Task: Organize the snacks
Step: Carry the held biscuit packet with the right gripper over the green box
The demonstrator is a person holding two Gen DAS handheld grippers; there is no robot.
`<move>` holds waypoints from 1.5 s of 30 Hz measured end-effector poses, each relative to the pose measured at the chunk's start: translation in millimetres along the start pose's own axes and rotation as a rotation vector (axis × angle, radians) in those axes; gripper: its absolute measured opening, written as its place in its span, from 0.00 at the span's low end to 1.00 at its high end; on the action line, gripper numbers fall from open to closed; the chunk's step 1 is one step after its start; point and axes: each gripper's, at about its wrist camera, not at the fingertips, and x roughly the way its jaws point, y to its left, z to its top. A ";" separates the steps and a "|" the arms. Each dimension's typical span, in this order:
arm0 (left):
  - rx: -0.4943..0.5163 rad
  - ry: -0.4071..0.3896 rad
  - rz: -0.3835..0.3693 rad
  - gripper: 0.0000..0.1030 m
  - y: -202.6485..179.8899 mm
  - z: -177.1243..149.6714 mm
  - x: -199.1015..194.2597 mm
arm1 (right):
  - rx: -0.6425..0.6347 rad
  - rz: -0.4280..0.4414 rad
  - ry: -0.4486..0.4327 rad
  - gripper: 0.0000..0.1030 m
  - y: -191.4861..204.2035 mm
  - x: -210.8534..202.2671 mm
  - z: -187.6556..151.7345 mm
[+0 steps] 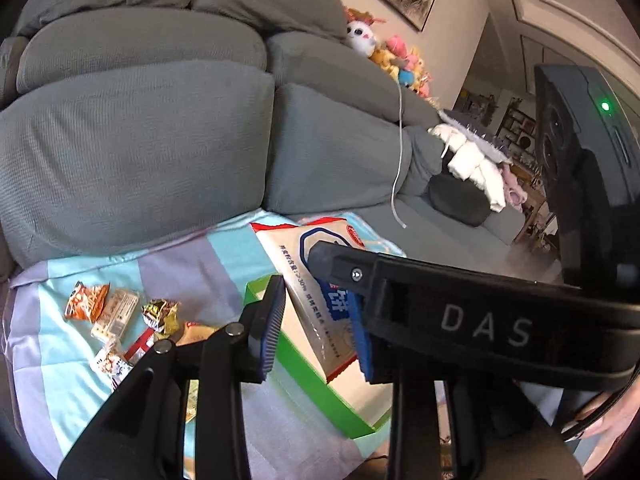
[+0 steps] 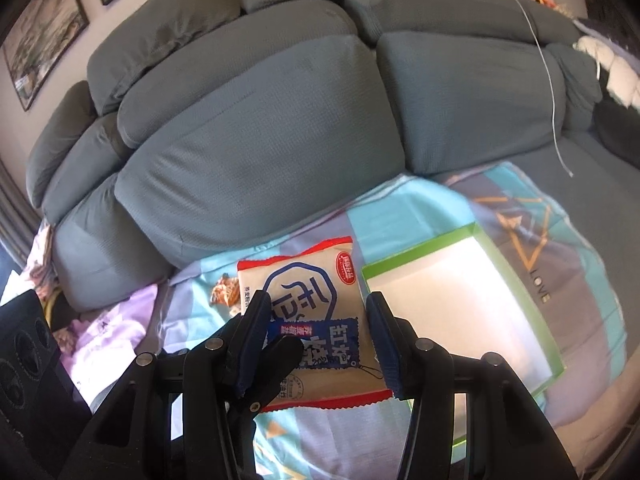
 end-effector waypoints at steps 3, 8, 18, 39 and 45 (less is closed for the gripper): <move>0.003 -0.006 0.009 0.29 -1.5 1.3 -5.8 | -0.006 -0.009 -0.018 0.51 5.1 -10.8 1.2; 0.012 0.004 0.049 0.29 1.1 2.6 -8.1 | -0.033 -0.015 -0.015 0.51 15.7 -8.8 1.4; 0.015 -0.022 0.072 0.30 0.7 11.0 -10.6 | -0.053 0.010 -0.027 0.51 23.0 -13.5 9.7; 0.055 0.164 0.033 0.33 -24.0 -14.4 77.0 | 0.117 0.014 0.020 0.51 -60.5 14.6 -12.3; 0.079 0.237 0.049 0.33 -28.1 -34.6 126.1 | 0.217 0.024 0.030 0.51 -102.4 45.0 -29.5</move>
